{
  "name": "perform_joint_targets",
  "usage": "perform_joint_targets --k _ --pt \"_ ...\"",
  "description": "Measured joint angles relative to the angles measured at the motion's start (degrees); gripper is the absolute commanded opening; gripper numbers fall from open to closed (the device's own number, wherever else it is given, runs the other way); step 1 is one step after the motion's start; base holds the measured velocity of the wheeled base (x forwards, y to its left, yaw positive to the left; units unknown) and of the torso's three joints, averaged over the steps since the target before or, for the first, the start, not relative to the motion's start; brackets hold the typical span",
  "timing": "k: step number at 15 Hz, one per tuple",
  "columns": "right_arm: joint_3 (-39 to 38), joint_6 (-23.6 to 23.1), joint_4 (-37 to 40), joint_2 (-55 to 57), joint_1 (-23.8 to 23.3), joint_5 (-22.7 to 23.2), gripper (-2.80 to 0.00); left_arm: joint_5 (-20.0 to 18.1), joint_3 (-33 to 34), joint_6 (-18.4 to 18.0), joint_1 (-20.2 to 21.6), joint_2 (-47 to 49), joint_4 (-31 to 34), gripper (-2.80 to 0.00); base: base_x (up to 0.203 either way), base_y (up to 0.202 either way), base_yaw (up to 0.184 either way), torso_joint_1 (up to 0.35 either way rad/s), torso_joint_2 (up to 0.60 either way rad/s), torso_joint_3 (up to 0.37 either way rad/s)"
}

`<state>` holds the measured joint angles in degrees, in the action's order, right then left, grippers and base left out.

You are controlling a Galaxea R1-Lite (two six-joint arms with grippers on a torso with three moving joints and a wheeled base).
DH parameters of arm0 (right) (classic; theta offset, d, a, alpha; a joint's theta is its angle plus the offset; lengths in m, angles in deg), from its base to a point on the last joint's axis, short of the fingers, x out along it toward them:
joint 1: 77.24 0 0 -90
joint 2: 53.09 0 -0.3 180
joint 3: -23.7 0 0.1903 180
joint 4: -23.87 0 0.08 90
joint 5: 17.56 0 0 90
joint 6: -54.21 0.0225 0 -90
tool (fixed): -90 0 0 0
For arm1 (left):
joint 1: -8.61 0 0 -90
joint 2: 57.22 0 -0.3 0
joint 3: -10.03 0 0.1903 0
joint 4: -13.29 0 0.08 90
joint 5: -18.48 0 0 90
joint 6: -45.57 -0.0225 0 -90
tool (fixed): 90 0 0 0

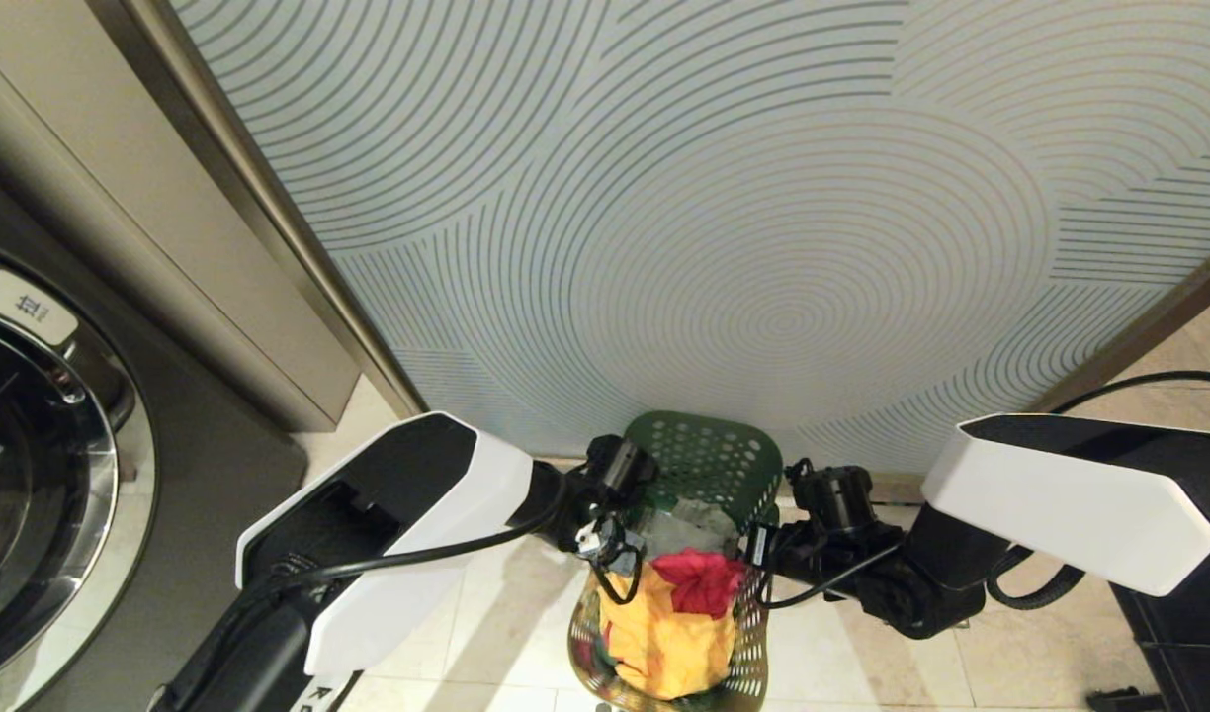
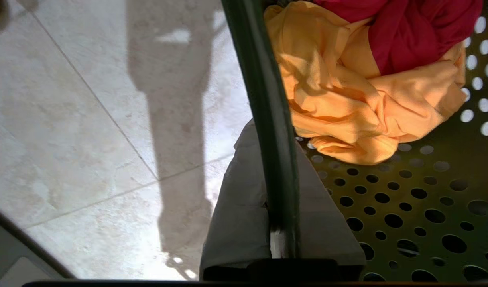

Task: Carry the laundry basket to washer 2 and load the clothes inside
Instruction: Pick up the clothes basket and put it beside the washing machine

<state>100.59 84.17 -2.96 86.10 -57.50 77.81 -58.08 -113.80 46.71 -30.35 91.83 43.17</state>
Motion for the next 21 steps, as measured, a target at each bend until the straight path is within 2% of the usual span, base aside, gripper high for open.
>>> perform_joint_targets --k 4,7,9,11,14,17,21 --pt "-4.89 0.04 -0.88 -6.11 0.02 4.36 -2.8 -3.74 -0.04 5.34 -1.08 -4.06 5.34 -2.8 0.0 0.0 0.0 0.0 0.0 0.0" --pt "-9.42 0.04 -0.46 -12.14 0.18 6.48 -2.8 -4.21 0.4 7.23 -2.23 -7.62 7.88 -2.8 0.0 0.0 0.0 0.0 0.0 0.0" --pt "-12.66 0.0 0.16 -16.12 0.24 6.61 -2.8 -4.65 0.46 8.88 -3.24 -10.24 10.54 -2.8 0.0 0.0 0.0 0.0 0.0 0.0" --pt "-15.27 -0.09 2.4 -20.37 0.29 6.61 -2.8 -5.47 0.46 10.28 -4.19 -12.8 16.2 -2.8 0.0 0.0 0.0 0.0 0.0 0.0" --pt "-16.29 -0.53 11.21 -27.32 0.64 6.34 -2.8 -5.24 0.71 12.02 -5.1 -15.97 20.55 -2.8 0.0 0.0 0.0 0.0 0.0 0.0" --pt "-16.23 -0.74 17.43 -32.32 1.21 5.59 -2.8 -5.15 1.04 12.88 -6.07 -17.95 21.08 -2.8 0.0 0.0 0.0 0.0 0.0 0.0" --pt "-16.16 -0.85 18.08 -35.2 1.49 4.6 -2.8 -4.85 0.96 13.32 -6.85 -18.85 21.17 -2.8 0.0 0.0 0.0 0.0 0.0 0.0"
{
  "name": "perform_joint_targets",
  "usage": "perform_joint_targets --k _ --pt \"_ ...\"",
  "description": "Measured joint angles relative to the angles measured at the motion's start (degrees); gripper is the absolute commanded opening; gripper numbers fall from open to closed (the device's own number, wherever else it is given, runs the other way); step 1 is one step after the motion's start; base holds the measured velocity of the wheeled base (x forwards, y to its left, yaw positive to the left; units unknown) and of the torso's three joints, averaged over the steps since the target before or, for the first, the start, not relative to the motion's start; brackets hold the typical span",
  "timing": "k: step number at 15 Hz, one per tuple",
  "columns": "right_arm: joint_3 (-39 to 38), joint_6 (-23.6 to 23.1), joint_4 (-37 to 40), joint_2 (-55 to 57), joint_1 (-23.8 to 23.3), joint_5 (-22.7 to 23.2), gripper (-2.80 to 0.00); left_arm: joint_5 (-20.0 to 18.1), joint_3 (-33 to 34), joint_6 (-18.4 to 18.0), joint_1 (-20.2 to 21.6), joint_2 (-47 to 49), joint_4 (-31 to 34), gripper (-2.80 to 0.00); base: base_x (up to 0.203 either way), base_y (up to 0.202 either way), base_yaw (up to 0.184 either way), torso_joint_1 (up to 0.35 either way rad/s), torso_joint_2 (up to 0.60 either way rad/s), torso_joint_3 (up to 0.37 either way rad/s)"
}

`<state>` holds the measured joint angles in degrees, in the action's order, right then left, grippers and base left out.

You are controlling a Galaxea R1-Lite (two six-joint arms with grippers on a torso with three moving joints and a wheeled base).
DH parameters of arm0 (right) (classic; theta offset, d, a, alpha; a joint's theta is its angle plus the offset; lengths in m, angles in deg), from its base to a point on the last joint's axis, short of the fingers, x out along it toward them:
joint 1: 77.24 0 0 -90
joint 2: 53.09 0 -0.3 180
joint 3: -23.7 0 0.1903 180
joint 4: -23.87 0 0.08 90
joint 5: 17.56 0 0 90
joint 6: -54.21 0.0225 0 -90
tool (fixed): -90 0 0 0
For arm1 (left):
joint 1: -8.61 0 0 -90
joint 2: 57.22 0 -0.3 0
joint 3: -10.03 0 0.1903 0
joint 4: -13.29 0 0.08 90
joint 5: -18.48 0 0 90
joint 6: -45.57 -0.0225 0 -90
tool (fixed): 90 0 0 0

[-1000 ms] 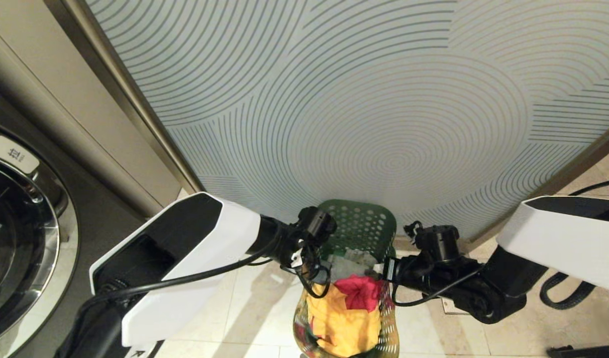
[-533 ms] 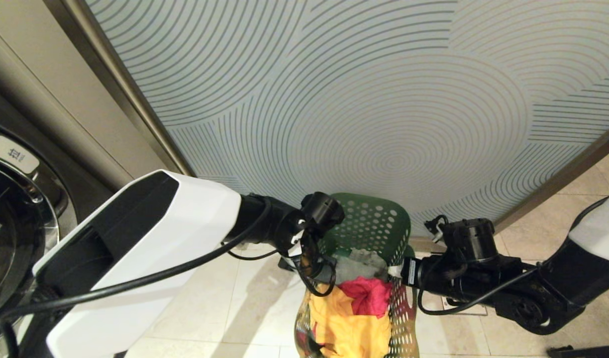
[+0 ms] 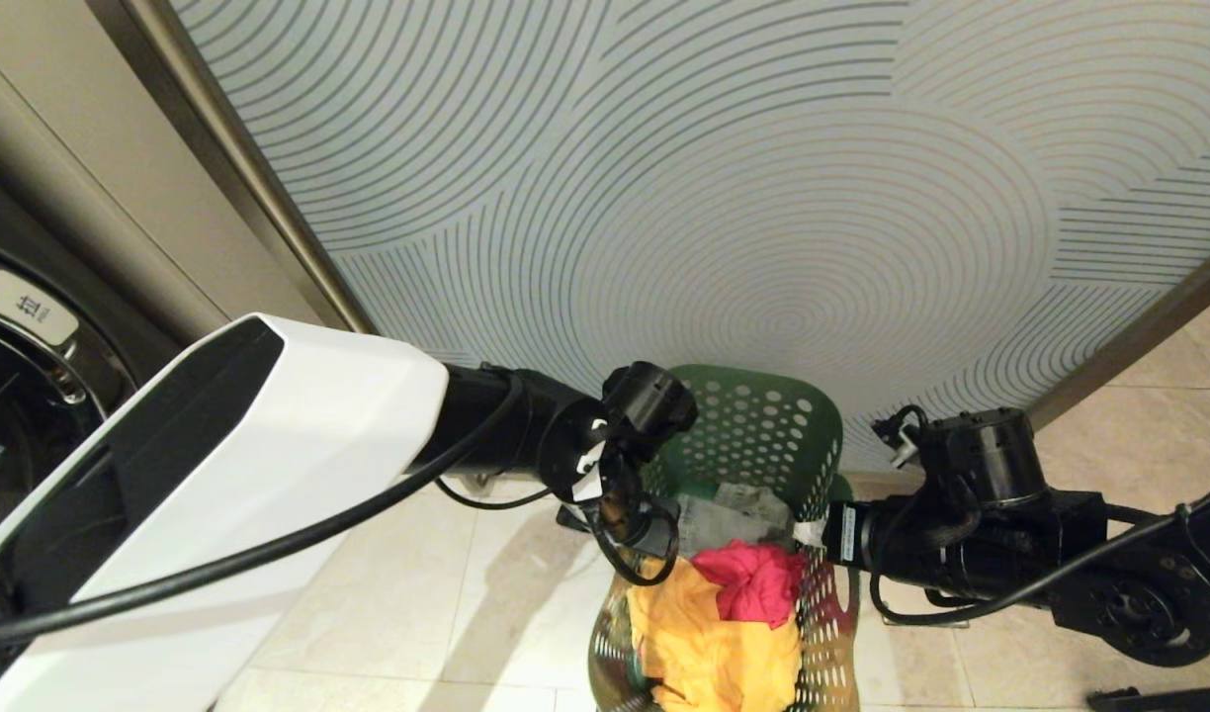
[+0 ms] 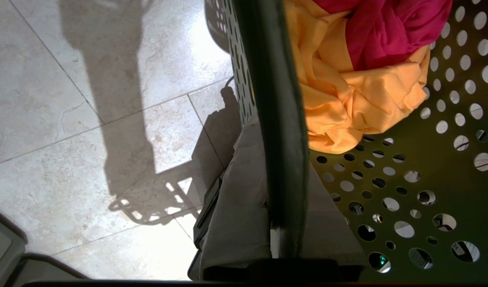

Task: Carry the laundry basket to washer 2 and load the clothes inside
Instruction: Pick up the clothes basket and put it beside the washing machine

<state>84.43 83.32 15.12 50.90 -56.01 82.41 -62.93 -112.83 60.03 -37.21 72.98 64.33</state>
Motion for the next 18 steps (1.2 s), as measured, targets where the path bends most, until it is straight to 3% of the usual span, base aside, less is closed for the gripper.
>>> perform_joint_targets --k 7,13,18 --pt "0.92 -1.5 4.15 -2.54 0.63 -1.46 -2.8 0.05 0.77 0.32 -0.37 -1.42 0.07 -2.8 0.0 0.0 0.0 0.0 0.0 0.008" --pt "2.59 -1.48 5.66 -3.31 1.15 -2.15 -2.8 0.0 0.74 0.09 -0.43 -1.7 -0.02 -2.8 0.0 0.0 0.0 0.002 0.0 0.174" --pt "6.68 -1.41 11.24 -4.27 1.62 -2.26 -2.8 0.02 0.52 0.04 -0.41 -2.59 0.16 -2.8 0.0 0.0 0.0 0.004 0.0 0.2"
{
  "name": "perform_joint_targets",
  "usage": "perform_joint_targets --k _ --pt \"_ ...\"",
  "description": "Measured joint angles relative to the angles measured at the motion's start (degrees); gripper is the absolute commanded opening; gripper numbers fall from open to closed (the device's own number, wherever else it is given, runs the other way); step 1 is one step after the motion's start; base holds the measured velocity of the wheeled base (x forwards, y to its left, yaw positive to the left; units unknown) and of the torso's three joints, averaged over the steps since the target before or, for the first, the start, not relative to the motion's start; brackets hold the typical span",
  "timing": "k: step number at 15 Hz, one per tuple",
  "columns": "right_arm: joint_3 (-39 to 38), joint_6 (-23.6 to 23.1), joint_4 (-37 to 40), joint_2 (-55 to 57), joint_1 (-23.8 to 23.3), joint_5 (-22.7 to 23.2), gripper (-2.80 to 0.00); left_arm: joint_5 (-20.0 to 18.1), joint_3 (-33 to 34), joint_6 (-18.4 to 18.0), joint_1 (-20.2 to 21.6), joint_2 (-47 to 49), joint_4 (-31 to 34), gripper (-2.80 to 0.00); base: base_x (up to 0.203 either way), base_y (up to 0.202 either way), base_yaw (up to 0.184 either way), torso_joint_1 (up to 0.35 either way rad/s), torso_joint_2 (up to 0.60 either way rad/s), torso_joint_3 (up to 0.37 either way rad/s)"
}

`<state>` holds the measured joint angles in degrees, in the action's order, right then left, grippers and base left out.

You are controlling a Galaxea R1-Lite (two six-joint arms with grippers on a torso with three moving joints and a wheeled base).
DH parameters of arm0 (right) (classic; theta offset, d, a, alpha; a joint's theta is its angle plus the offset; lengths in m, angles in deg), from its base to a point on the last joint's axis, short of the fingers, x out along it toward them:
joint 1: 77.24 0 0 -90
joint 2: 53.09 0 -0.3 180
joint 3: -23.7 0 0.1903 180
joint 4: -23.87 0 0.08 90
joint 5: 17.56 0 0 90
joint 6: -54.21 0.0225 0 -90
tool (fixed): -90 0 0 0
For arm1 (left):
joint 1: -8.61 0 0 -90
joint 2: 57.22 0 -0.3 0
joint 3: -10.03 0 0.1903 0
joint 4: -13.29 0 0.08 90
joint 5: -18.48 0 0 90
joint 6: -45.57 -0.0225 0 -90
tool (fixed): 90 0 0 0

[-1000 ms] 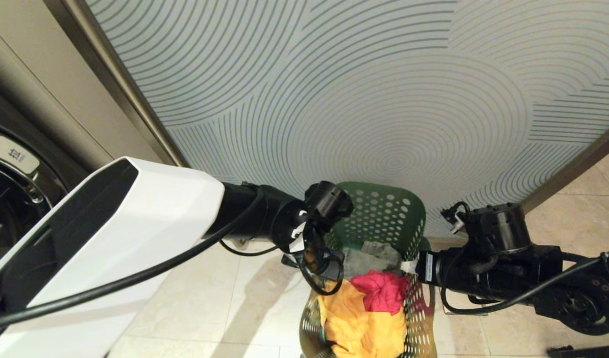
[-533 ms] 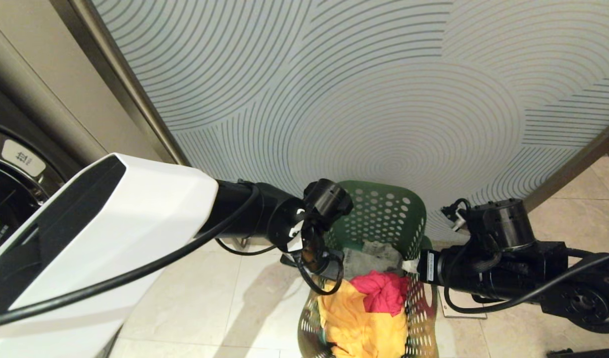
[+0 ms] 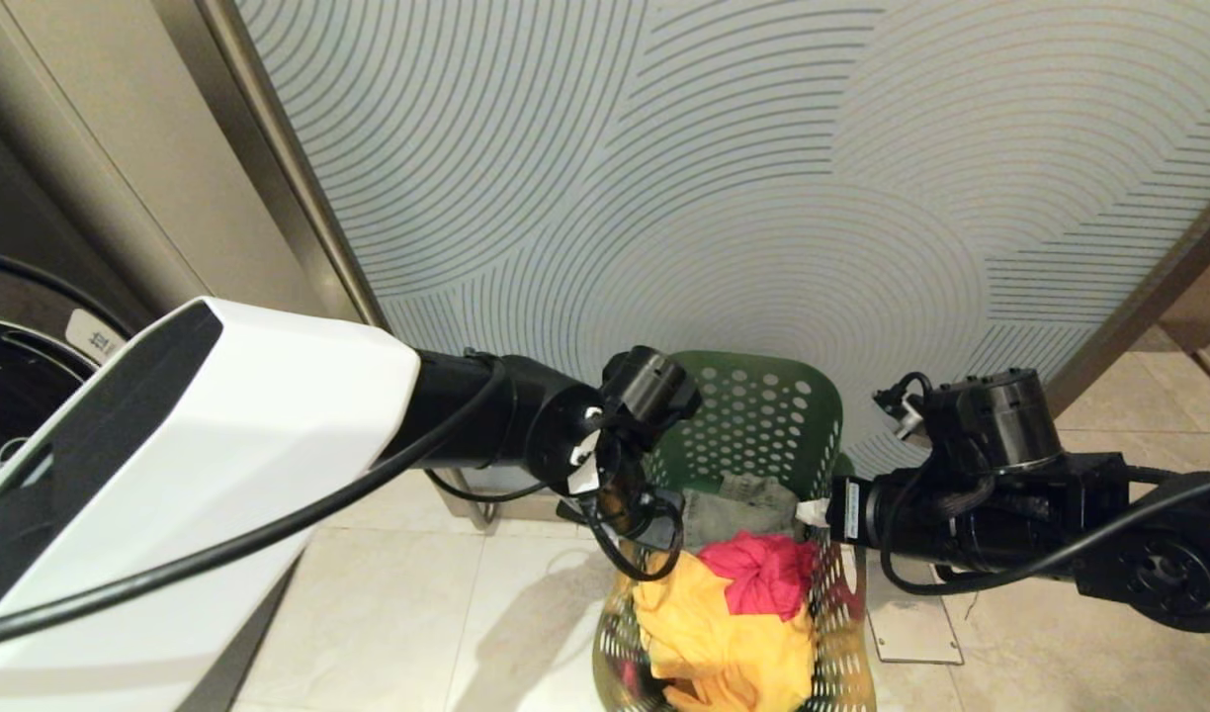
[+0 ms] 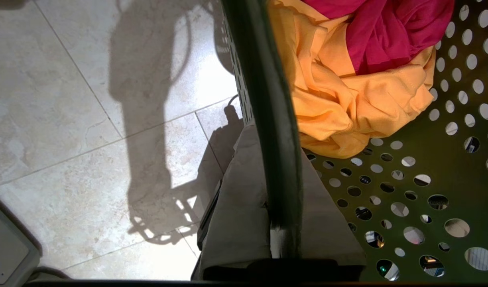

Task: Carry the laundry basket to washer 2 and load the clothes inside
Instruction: Pick up the clothes basket and put it beside the washing machine

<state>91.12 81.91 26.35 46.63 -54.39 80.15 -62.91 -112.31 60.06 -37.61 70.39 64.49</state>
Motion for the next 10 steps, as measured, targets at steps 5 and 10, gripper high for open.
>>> perform_joint_targets --k 5,10 --pt "1.4 0.06 3.44 -1.27 2.06 -0.98 -2.8 0.04 0.32 0.24 0.04 -1.32 0.78 -2.8 0.0 0.0 0.0 0.001 0.0 0.206" --pt "-0.87 0.06 3.37 -1.54 3.19 -1.86 -2.8 0.52 3.01 1.29 -1.34 -1.45 -0.16 -2.8 0.0 0.0 0.0 0.001 0.01 0.201"
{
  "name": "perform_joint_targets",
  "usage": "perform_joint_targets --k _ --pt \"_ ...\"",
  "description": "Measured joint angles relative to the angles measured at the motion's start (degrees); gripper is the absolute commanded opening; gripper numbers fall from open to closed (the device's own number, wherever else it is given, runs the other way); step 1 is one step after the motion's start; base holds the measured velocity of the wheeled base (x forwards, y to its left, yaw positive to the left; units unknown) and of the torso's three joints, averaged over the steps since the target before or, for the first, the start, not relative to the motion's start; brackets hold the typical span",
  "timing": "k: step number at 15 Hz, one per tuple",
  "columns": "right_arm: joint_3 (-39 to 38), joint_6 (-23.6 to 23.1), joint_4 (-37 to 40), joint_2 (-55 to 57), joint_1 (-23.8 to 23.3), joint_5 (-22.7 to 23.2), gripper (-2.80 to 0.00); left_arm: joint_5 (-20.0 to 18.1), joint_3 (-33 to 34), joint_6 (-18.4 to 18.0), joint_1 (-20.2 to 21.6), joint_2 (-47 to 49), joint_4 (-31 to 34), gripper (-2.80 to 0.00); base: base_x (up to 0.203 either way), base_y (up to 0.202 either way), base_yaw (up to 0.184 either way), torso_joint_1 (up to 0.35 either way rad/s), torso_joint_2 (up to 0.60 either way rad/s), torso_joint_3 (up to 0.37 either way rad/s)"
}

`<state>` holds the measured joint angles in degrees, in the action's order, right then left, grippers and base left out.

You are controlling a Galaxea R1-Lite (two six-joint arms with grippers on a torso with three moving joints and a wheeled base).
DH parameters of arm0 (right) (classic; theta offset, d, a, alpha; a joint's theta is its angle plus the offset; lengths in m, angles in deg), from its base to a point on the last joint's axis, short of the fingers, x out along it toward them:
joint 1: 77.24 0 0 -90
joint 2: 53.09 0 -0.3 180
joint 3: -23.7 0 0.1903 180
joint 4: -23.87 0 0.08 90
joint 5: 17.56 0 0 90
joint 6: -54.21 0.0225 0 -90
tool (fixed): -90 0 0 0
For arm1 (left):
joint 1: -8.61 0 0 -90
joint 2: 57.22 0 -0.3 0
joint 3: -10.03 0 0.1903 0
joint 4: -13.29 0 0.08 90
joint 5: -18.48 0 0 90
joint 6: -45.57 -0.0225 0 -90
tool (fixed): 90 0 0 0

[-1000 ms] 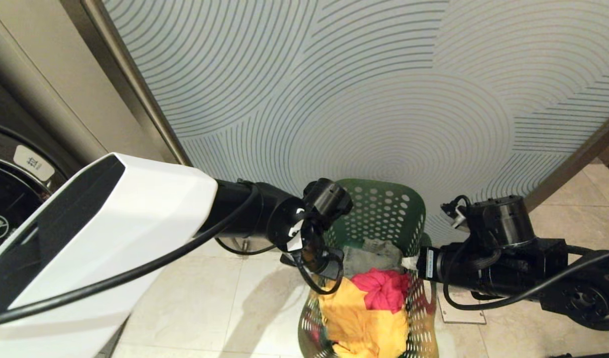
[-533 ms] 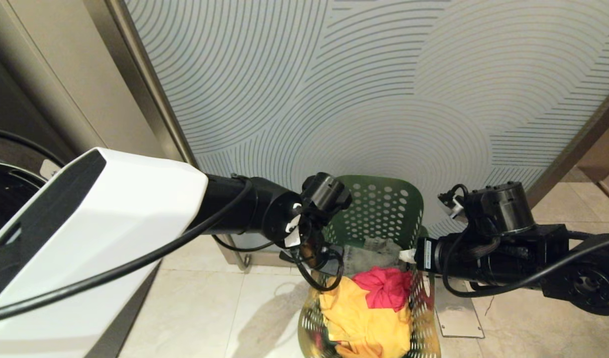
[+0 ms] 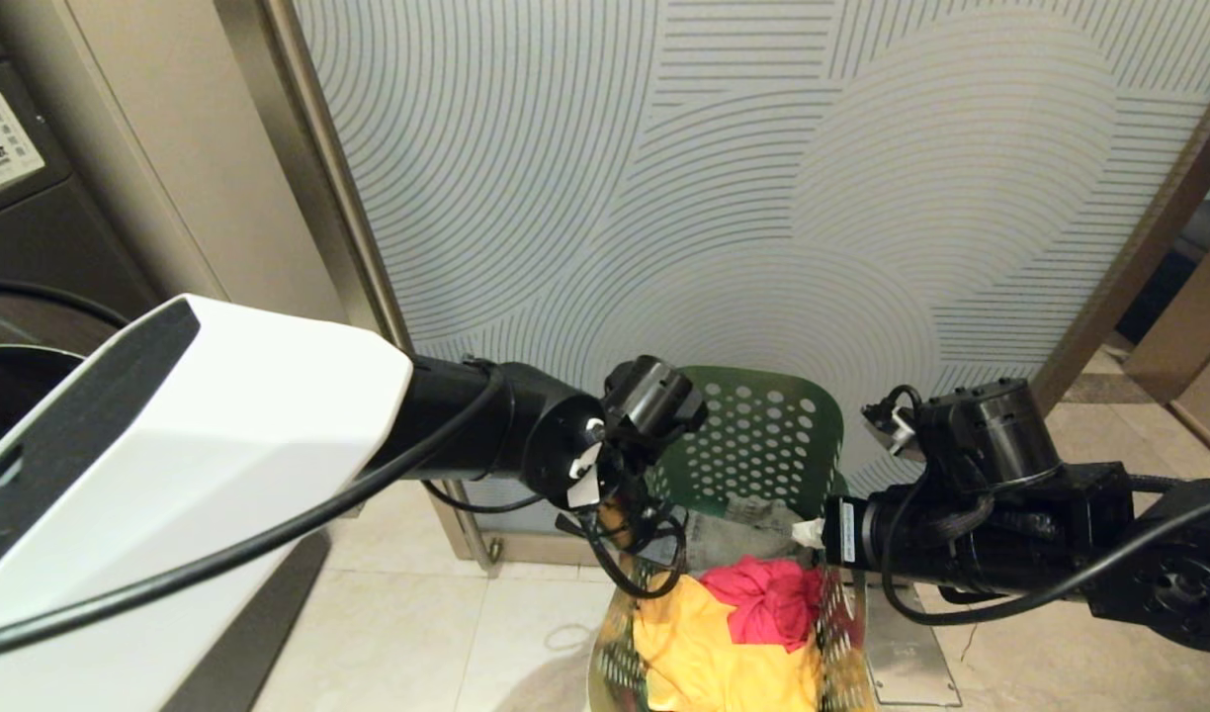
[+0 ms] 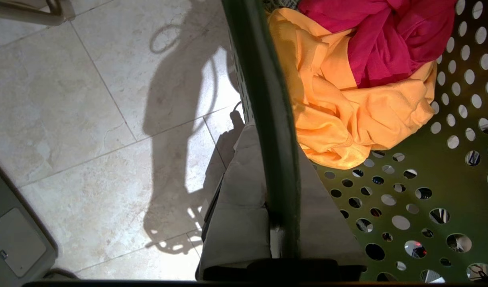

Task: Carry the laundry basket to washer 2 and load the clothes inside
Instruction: Pick up the clothes basket and put it beside the washing machine

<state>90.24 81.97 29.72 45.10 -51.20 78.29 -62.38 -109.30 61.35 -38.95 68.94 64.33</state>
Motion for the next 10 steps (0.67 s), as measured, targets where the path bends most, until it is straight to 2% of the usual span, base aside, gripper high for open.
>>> perform_joint_targets --k 2,7,10 --pt "0.1 0.44 -0.02 0.02 0.03 -0.01 -2.8 0.86 1.02 1.73 -1.14 0.0 0.22 -2.8 0.0 0.0 0.0 0.003 0.0 0.204" --pt "0.37 -0.01 0.32 -0.2 0.88 -0.21 -2.8 0.88 2.65 1.9 -1.53 -0.67 0.14 -2.8 0.0 0.0 0.0 0.0 0.0 0.202" --pt "1.01 -0.17 0.28 0.4 0.85 -0.21 -2.8 0.88 2.84 1.86 -1.16 -0.83 0.13 -2.8 0.0 0.0 0.0 0.003 0.0 0.073"
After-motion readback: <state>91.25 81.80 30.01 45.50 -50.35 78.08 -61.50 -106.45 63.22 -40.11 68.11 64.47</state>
